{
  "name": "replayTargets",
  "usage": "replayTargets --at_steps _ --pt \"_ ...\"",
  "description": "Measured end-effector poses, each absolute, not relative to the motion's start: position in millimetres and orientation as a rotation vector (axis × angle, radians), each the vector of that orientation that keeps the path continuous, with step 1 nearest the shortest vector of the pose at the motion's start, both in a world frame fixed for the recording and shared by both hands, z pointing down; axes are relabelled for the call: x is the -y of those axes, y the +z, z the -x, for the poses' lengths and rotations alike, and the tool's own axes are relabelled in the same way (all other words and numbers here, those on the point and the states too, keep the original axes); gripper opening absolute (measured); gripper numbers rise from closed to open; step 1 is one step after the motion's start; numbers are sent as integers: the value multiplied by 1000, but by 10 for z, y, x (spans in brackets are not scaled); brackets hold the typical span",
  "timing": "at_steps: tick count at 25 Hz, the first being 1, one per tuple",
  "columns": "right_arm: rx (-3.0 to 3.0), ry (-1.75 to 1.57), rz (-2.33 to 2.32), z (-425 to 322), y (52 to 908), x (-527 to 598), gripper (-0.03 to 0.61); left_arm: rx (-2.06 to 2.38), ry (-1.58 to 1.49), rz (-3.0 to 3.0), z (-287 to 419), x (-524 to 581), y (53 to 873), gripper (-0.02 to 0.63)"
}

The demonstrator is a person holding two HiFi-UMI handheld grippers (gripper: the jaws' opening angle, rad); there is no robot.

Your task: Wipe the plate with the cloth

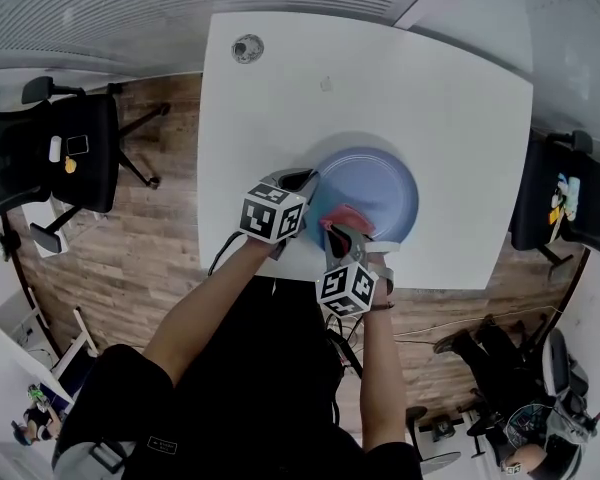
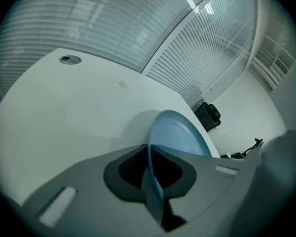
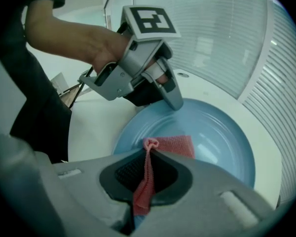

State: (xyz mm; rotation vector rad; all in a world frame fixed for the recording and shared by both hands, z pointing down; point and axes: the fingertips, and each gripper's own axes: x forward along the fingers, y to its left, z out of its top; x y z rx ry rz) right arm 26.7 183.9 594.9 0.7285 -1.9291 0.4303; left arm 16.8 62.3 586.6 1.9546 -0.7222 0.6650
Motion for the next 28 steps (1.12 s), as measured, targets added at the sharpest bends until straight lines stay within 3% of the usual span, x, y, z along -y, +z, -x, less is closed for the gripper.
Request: replayTargets --at_steps 15,28 --pt "1964 535 -505 -254 5961 -2076 14 713 692 -1992 -162 -660 5876 15" --pt "1916 514 -665 -786 5952 -1198 14 702 711 -2011 -177 -654 5870 15"
